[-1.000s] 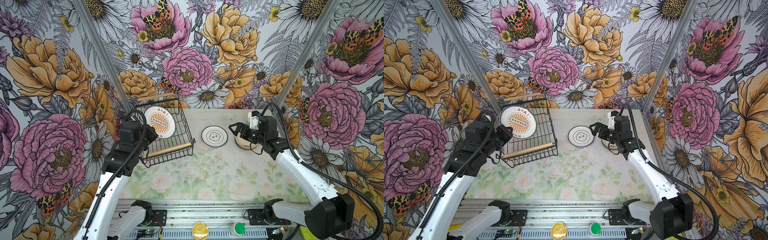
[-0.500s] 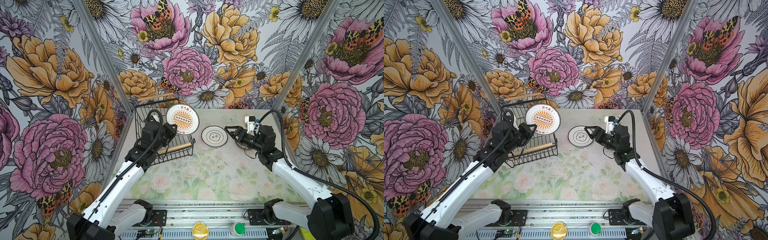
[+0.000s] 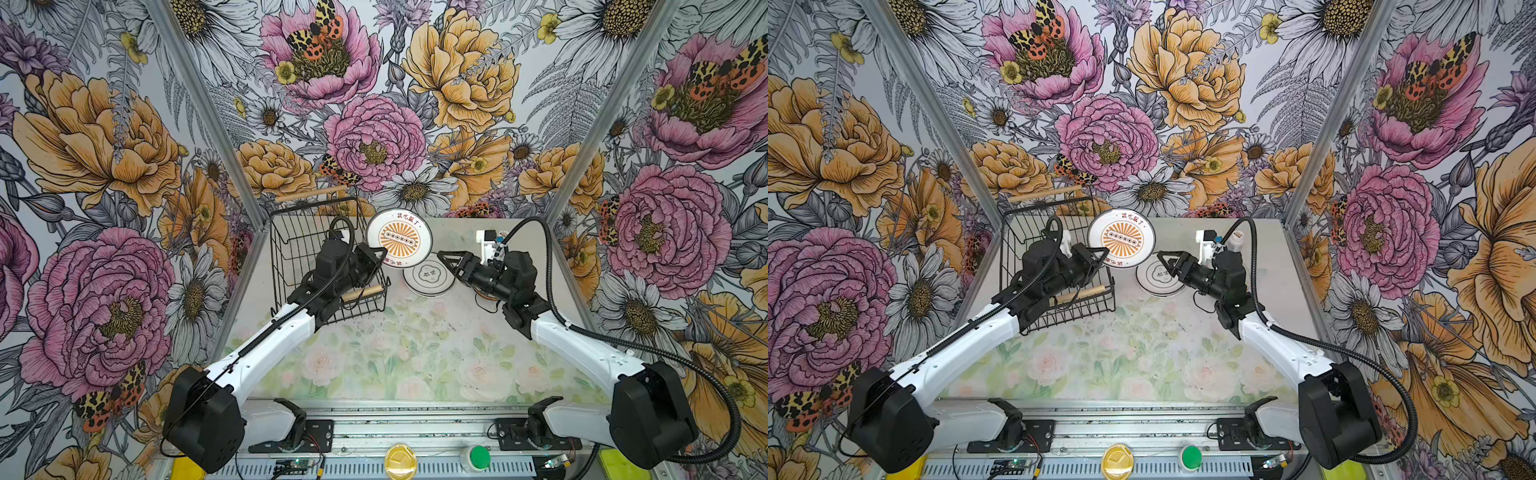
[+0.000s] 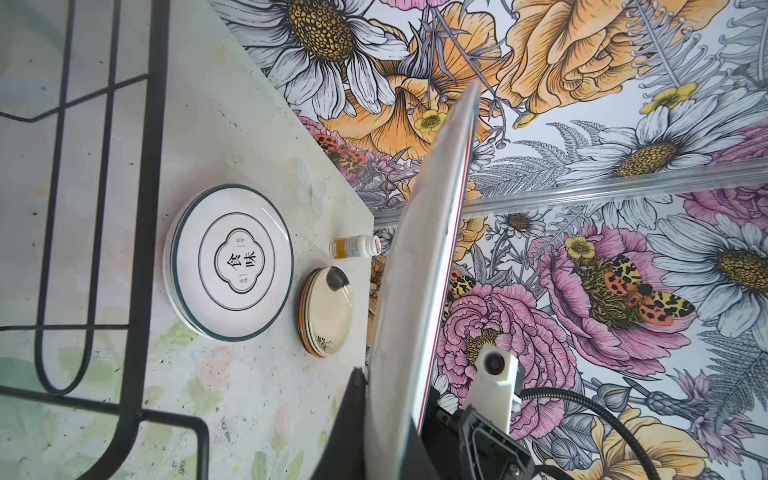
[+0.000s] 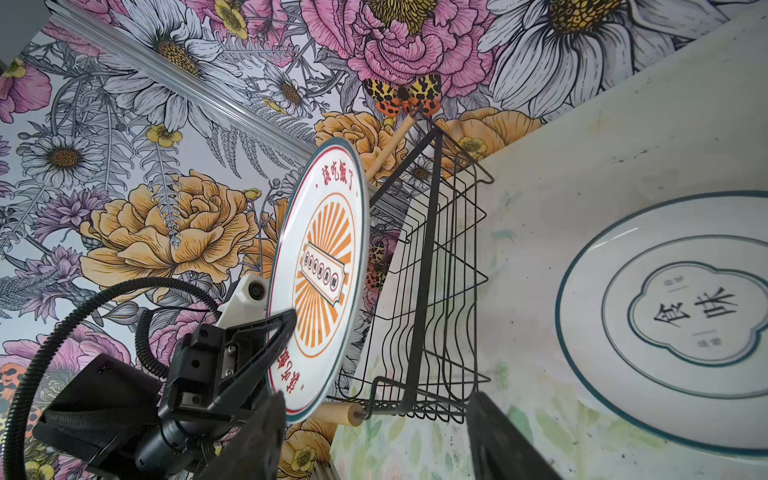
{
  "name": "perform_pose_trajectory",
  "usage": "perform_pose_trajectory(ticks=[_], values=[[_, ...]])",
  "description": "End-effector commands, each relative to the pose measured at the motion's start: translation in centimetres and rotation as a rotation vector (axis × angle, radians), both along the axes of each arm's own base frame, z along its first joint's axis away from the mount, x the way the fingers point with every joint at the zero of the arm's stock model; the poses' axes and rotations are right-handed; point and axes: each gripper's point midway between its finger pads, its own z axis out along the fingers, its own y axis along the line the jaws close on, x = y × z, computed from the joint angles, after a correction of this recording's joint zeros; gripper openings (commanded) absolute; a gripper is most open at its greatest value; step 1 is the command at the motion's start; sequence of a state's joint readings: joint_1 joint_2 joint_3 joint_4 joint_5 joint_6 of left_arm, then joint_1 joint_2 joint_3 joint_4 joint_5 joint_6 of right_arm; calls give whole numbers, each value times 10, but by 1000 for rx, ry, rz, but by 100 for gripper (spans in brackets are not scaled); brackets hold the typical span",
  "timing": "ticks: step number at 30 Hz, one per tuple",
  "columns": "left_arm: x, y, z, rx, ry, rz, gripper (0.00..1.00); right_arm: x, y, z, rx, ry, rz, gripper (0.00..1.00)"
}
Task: Unload the plates from the dish rack
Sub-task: 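Carry the sunburst plate toward the right gripper while the right gripper approaches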
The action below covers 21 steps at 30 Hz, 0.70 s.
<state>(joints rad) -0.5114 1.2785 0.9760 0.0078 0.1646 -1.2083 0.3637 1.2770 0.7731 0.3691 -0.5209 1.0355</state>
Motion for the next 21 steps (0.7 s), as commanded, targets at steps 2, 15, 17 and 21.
perform_pose_trajectory(ticks=[2,15,17,21], values=[[-5,-23,29,-83,-82,-78,0,9,4,23,45,-48,-16,65],[-2,-58,20,-92,-58,-170,0,19,10,22,86,-36,-11,46],[-2,-61,20,-94,-56,-183,0,19,10,22,88,-39,-13,42],[-2,-67,20,-99,-54,-206,0,20,10,22,88,-42,-15,35]])
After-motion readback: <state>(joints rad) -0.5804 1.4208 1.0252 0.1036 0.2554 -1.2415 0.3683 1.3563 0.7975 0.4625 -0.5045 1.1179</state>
